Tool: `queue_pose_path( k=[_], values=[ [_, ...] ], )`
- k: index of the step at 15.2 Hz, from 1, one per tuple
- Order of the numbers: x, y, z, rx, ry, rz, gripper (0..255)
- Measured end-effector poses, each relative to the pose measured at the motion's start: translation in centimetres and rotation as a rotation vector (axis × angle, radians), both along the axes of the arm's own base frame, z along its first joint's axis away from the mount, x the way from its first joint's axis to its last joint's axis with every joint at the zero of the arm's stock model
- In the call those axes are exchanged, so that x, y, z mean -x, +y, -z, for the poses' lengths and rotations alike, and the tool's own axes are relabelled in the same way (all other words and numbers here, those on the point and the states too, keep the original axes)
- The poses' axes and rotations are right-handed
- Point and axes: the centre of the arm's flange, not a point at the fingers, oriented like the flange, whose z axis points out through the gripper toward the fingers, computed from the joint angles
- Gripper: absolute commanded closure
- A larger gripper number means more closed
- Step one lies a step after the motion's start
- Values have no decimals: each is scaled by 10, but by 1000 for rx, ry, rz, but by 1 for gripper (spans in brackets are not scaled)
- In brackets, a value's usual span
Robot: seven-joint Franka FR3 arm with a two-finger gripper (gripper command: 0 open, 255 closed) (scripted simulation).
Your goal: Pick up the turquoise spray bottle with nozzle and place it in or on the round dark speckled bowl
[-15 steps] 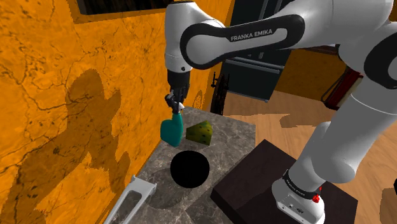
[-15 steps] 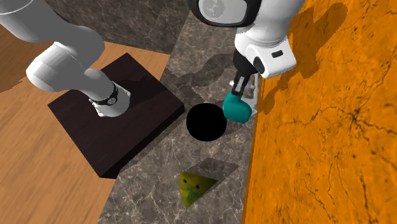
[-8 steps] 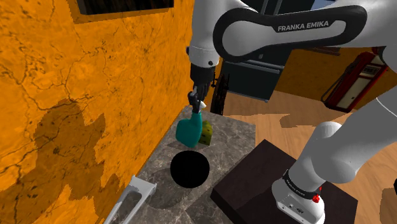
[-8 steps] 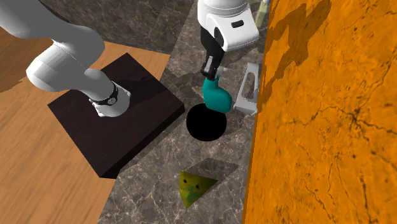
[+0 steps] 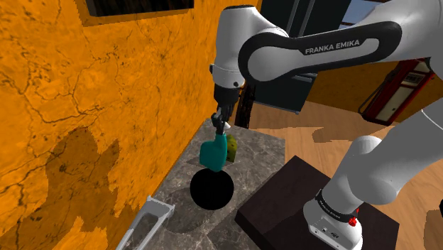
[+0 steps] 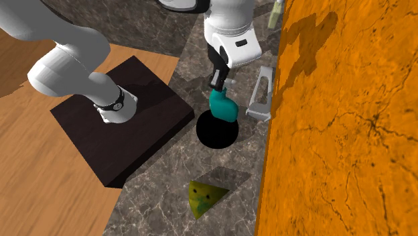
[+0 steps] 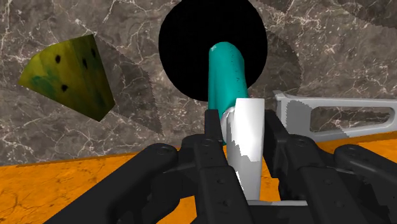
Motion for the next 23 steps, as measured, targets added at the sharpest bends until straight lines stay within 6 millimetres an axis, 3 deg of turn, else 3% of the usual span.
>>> queue_pose_path(
  k=[23],
  values=[
    [-2, 0, 120, 0, 0, 0, 255]
  ],
)
